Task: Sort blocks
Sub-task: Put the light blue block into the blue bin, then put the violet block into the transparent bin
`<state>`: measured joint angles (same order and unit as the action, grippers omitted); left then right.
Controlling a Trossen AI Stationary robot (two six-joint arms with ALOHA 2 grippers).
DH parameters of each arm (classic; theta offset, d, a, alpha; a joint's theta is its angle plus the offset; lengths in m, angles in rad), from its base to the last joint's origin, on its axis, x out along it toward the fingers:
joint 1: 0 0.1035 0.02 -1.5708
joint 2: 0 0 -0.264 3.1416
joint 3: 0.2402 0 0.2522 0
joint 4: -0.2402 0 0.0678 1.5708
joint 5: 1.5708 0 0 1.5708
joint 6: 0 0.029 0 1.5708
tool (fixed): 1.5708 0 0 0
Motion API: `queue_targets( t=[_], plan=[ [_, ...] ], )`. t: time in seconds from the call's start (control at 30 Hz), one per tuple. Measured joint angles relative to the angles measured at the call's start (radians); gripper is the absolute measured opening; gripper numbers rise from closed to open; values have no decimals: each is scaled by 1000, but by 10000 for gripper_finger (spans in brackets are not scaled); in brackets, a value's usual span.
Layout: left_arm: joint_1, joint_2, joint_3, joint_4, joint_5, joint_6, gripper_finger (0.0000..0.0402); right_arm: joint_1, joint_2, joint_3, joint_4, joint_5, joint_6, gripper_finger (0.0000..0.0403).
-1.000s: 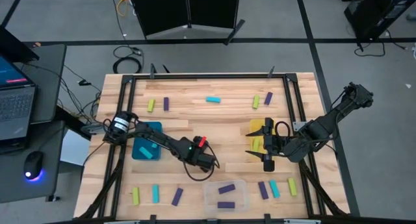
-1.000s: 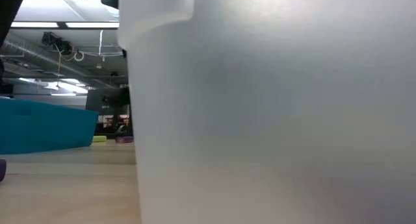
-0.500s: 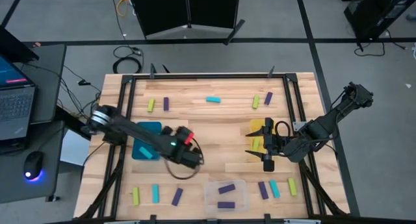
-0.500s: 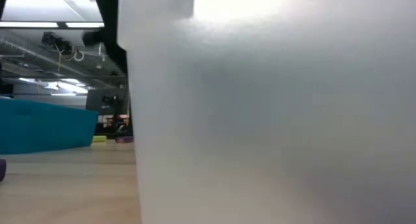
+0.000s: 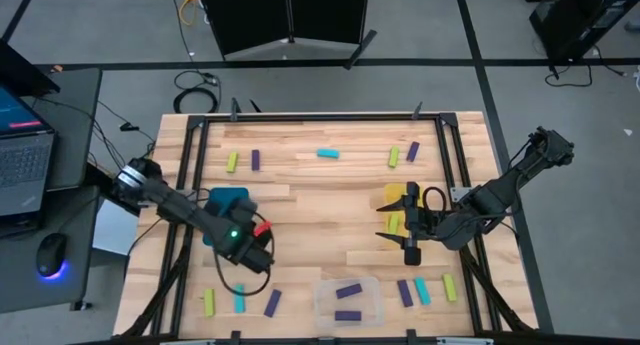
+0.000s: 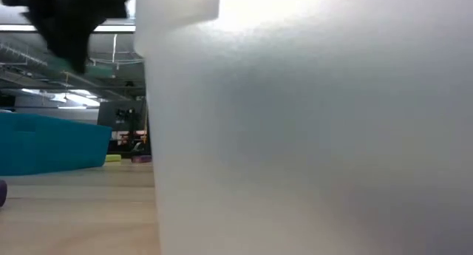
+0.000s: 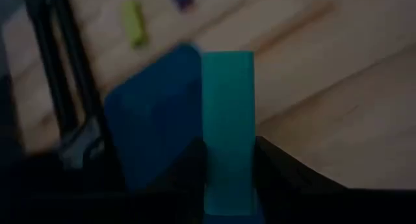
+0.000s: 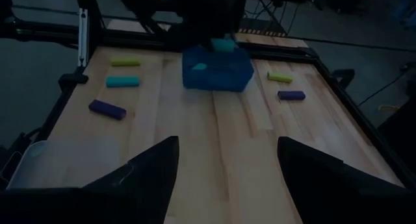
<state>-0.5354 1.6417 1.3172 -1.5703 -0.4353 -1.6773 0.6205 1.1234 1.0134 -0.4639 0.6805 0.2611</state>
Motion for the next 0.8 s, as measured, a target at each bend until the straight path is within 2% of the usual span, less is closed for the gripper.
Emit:
queue_targets(
  t=[0.13, 0.3, 0.57, 0.67, 0.8],
  plan=[
    [-24, 0, -84, 58, 114, -23, 101, 0, 6, 0, 2, -1, -1, 271],
    [-48, 0, -131, 76, 152, -40, 111, 0, 15, 0, 21, -16, 1, 268],
    [-54, -1, -115, 56, 129, -50, 300, -4, 47, 0, 22, -27, -1, 267],
    [-54, -1, -115, 47, 121, -50, 338, -16, 65, 0, 22, -28, -1, 268],
    [-54, -1, -111, 34, 79, -51, 352, -43, 80, 0, 24, -26, -15, 265]
  ],
)
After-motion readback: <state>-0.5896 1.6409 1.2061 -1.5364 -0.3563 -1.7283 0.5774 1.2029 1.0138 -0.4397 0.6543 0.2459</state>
